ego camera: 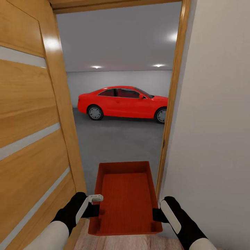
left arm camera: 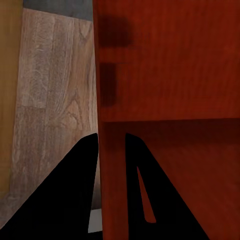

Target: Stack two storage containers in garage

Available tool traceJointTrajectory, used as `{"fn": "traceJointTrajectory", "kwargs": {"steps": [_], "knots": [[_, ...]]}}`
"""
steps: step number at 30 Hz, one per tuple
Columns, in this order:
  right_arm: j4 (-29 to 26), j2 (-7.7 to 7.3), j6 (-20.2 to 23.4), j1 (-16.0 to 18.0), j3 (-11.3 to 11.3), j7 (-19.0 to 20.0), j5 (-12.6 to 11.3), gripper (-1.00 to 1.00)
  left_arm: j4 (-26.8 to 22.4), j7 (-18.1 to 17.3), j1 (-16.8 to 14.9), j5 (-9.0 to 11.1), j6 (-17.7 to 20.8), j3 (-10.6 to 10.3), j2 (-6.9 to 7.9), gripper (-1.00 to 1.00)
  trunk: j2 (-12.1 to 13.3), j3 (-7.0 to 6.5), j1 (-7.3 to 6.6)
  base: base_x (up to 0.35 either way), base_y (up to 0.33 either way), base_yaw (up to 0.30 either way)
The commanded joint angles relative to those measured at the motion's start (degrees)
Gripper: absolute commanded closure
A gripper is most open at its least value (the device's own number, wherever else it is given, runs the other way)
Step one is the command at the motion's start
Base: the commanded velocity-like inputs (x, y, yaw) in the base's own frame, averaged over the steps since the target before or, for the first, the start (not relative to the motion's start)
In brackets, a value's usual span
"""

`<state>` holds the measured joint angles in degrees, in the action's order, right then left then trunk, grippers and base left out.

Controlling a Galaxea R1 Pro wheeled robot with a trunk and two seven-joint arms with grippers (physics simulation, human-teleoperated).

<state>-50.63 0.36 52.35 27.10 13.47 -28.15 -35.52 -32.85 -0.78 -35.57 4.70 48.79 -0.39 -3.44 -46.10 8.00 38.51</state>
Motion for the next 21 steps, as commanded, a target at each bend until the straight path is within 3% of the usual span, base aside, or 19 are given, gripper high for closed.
{"fn": "traceJointTrajectory", "kwargs": {"steps": [1,6,21], "knots": [[-0.08,-0.01,-0.32,0.06,-0.02,-0.42,-1.48,1.0,-0.11,0.25,-0.03,0.86,0.26,0.07,0.01,1.0,-0.08,0.09,0.02,0.0,0.013,0.0],[-0.08,-0.01,-0.32,0.06,-0.02,-0.42,-1.48,1.0,-0.11,0.25,-0.04,0.87,0.26,0.08,0.01,1.0,-0.08,0.09,0.02,0.0,0.004,-0.104],[-0.08,-0.01,-0.32,0.06,-0.02,-0.42,-1.48,1.0,-0.11,0.25,-0.04,0.92,0.26,0.08,0.03,1.0,-0.08,0.09,0.02,0.0,0.0,-0.264]]}}
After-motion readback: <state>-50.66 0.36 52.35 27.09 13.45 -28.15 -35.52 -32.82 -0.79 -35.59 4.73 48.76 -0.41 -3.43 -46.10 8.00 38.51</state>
